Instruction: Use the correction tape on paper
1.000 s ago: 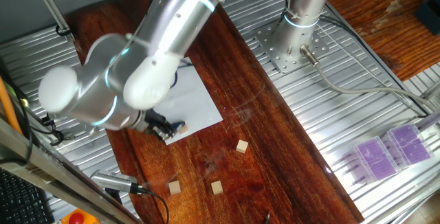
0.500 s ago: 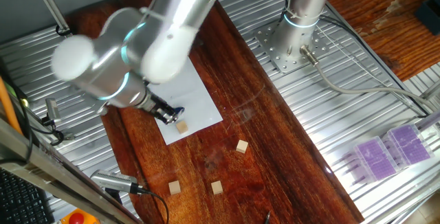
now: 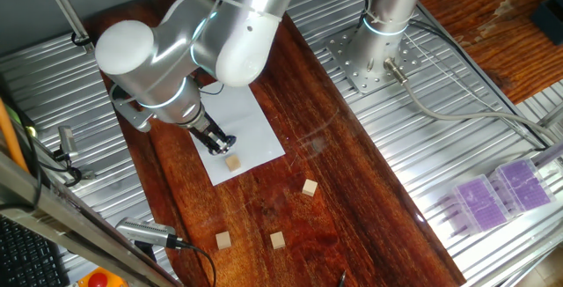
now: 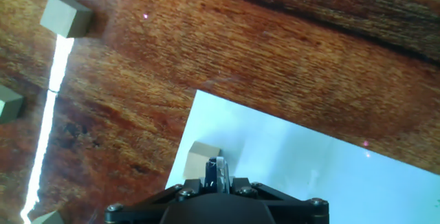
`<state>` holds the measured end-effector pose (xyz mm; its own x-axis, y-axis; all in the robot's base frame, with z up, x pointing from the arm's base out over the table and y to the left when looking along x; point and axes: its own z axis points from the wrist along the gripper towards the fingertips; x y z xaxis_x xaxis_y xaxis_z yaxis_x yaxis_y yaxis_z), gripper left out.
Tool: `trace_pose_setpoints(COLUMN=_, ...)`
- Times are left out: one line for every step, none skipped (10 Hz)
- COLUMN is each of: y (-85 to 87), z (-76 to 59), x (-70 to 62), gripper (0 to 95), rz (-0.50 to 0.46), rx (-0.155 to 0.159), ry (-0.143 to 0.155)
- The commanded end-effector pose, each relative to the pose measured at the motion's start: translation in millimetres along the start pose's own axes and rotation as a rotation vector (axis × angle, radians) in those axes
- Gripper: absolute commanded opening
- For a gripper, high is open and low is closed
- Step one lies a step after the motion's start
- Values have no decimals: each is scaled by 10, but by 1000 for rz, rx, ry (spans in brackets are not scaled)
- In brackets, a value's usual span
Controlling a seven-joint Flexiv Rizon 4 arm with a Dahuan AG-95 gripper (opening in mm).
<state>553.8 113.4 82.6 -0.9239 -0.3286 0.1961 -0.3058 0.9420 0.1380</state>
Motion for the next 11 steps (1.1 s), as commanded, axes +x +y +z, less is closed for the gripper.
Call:
trace_pose_setpoints(y=-10, z=12, x=-1, gripper=0, rz=-17, rx=6, ry=-1)
trace_pose_setpoints(y=-50, z=37, x=9, gripper=0, rz=-30, rx=16, ry=-3)
trace_pose_setpoints(y=-99, z=62, x=24, gripper=0, rz=-49, rx=19, ry=-13)
trace_pose_setpoints(y=-190, z=99, x=40, gripper=0, rz=-84, rx=25, ry=-28)
trace_pose_setpoints(y=-241, z=115, x=42, gripper=0, rz=-109, rx=30, ry=-36)
trace_pose_setpoints(y=-247, z=122, x=37, gripper=0, rz=-117, rx=35, ry=-33)
trace_pose_setpoints(y=-247, z=122, x=37, gripper=0, rz=-122, rx=36, ry=-31)
trace_pose_setpoints(y=-247, z=122, x=37, gripper=0, rz=-119, rx=32, ry=-33)
trace_pose_setpoints(y=-247, z=122, x=37, gripper=0, rz=-109, rx=31, ry=-34)
trace_pose_setpoints(y=-247, z=122, x=37, gripper=0, rz=-89, rx=34, ry=-34)
trace_pose_setpoints(y=-247, z=122, x=37, gripper=0, rz=-84, rx=35, ry=-36)
